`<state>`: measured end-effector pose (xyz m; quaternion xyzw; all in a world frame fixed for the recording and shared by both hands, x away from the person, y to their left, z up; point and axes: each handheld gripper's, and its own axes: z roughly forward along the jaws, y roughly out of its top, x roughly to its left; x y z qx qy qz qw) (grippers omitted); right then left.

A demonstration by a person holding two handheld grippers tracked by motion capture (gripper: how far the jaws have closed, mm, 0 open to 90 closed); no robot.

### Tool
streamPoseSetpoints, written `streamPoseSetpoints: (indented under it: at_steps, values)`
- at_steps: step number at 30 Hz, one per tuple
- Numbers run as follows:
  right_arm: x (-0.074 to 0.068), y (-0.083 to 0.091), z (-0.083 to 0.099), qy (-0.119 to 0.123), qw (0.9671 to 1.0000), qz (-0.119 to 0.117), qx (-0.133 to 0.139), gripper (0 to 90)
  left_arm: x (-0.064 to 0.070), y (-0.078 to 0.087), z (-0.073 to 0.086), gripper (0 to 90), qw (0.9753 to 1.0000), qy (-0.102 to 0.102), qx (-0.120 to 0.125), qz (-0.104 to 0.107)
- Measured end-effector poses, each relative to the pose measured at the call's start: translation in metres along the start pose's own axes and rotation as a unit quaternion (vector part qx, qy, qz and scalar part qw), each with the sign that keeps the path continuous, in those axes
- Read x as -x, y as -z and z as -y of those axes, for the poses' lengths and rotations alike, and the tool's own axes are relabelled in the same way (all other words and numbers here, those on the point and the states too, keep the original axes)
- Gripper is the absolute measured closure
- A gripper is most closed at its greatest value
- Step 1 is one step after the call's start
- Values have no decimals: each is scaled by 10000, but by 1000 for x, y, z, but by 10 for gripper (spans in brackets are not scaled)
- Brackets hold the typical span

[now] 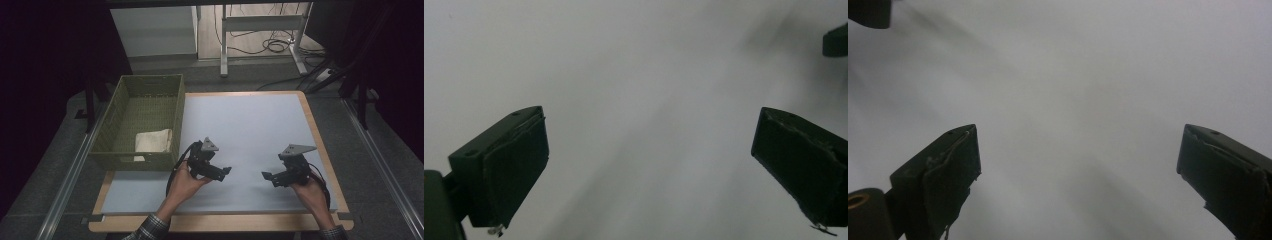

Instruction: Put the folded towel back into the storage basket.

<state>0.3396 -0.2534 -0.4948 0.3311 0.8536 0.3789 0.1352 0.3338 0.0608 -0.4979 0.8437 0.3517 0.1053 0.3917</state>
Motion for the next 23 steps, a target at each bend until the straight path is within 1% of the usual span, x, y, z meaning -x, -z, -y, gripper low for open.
streamPoseSetpoints:
  at_steps: [1,3,6,7,9,10,12,14,15,16,17,23]
  values:
    - [0,-1,5,-22,10000,3,12,41,1,-1,5,21,10000,33,-1,28]
    - [1,-5,13,-64,10000,-22,4,41,2,-3,14,22,10000,38,7,57]
    - [0,-11,22,-67,10000,-13,-71,41,5,-6,27,21,9999,-20,-74,-66]
    - [-1,-13,24,-46,10000,-8,-82,41,5,-7,31,21,9999,-21,-106,-89]
    - [-2,-17,28,-59,9999,-11,-109,41,5,-10,39,21,9996,-22,-169,-203]
    - [-3,-18,30,-52,9999,10,-135,41,4,-11,42,22,9995,-55,-211,-238]
    - [-4,-21,31,1,9998,80,-167,41,2,-15,49,22,9986,-110,-356,-383]
    - [-6,-22,30,67,9996,151,-209,41,-1,-15,51,18,9991,-22,-272,-317]
    - [-7,-22,31,92,9995,192,-216,41,-2,-15,51,30,9990,-77,-302,-308]
    - [-8,-23,31,166,9993,233,-249,41,-2,-15,51,22,9990,-100,-313,-296]
    - [-9,-23,30,188,9991,260,-260,40,-3,-15,51,20,9991,-102,-311,-281]
    - [-9,-23,31,172,9992,261,-250,40,-2,-16,51,18,9990,-126,-295,-299]
